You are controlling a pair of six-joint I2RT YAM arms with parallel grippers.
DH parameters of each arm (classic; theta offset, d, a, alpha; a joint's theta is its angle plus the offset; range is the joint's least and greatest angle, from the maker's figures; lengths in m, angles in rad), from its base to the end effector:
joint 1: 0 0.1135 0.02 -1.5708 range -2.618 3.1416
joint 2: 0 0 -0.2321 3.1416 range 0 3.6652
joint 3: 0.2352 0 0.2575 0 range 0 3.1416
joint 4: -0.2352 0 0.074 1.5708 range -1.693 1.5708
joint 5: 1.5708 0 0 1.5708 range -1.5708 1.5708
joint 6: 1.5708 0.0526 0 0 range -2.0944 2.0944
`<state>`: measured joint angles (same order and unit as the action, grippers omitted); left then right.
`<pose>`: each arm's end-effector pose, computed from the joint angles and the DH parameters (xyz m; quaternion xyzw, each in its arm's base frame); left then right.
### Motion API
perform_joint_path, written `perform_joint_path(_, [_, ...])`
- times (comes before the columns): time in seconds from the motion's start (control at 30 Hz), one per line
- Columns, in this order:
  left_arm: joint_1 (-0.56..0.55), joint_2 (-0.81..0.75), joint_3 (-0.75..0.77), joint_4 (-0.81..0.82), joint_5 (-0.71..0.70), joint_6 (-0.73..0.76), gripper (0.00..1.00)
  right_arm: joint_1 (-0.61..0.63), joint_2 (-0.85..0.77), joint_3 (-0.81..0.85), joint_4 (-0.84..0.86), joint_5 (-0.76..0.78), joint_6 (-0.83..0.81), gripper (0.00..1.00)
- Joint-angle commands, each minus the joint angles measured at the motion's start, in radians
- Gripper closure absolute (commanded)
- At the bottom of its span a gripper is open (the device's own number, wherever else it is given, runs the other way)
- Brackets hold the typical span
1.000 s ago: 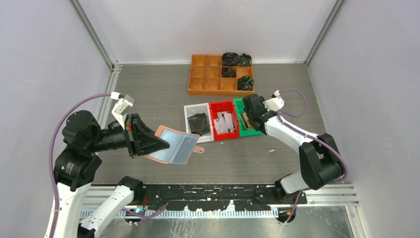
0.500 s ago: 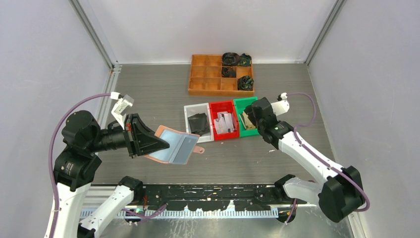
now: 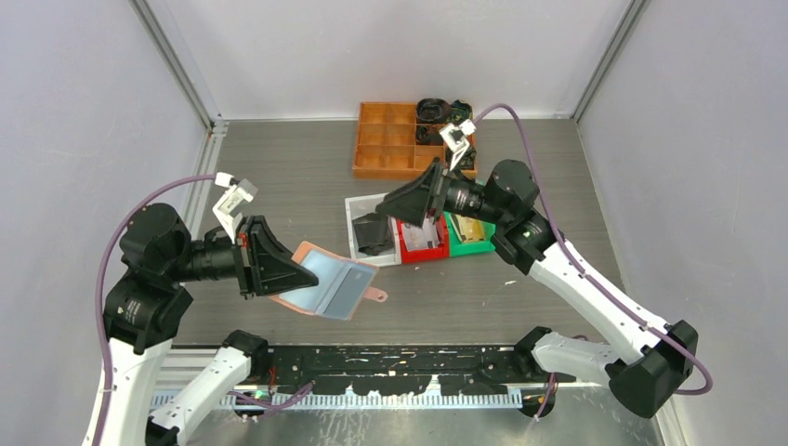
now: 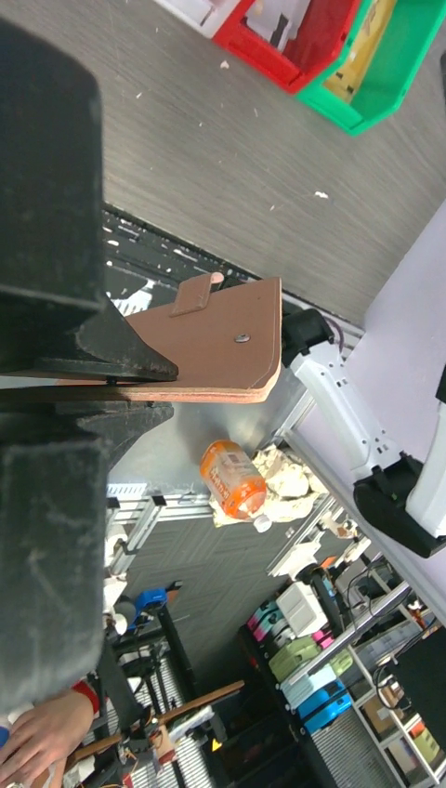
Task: Take the credit cards out of the card holder
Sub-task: Place the credit card in the storage box, then remove the credit card from the card holder.
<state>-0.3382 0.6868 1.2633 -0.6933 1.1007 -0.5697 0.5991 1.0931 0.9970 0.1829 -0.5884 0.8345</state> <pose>0.0928 -0.0824 0.4361 0.2717 0.6727 -0.5996 0.3378 0.2194 0.1852 0.3655 -0.1363 0.6674 0.6112 0.4031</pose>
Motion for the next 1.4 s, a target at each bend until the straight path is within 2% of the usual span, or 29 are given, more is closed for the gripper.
perform_joint_path(0.0, [0.004,0.008,0.022,0.045,0.074,-0.031,1.0,0.106,-0.004,0.111,0.079,-0.299,-0.132,0.18])
perform_joint_path(0.3, [0.004,0.02,0.025,0.064,0.109,-0.056,1.0,0.331,0.024,0.105,0.171,-0.281,-0.099,0.22])
perform_joint_path(0.4, [0.004,0.022,0.025,0.067,0.108,-0.058,1.0,0.386,0.033,0.111,0.172,-0.261,-0.104,0.27])
perform_joint_path(0.57, [0.004,0.034,0.036,0.061,0.101,-0.057,1.0,0.434,0.043,0.123,0.125,-0.229,-0.1,0.5])
perform_joint_path(0.73, [0.004,0.048,0.044,-0.009,0.056,0.003,1.0,0.459,0.062,0.142,0.072,-0.181,-0.065,0.84])
perform_joint_path(0.83, [0.003,0.035,0.046,-0.073,-0.022,0.087,0.93,0.461,0.061,0.159,0.015,-0.124,-0.059,0.92])
perform_joint_path(0.97, [0.003,-0.005,0.019,-0.142,-0.064,0.202,0.79,0.461,0.047,0.196,-0.086,-0.065,-0.091,0.97])
perform_joint_path(1.13, [0.004,-0.034,-0.023,-0.177,-0.023,0.243,0.75,0.462,0.081,0.252,-0.158,-0.075,-0.096,0.99])
perform_joint_path(1.2, [0.004,-0.035,-0.028,-0.172,-0.015,0.243,0.78,0.463,0.097,0.261,-0.159,-0.082,-0.089,0.99])
perform_joint_path(1.3, [0.004,-0.036,-0.024,-0.157,-0.009,0.236,0.9,0.464,0.113,0.269,-0.167,-0.076,-0.088,0.99])
perform_joint_path(1.33, [0.004,-0.035,-0.022,-0.149,-0.011,0.232,0.93,0.463,0.115,0.269,-0.168,-0.077,-0.088,0.95])
perform_joint_path(1.37, [0.004,-0.036,-0.016,-0.145,-0.02,0.228,0.97,0.463,0.115,0.265,-0.168,-0.078,-0.085,0.88])
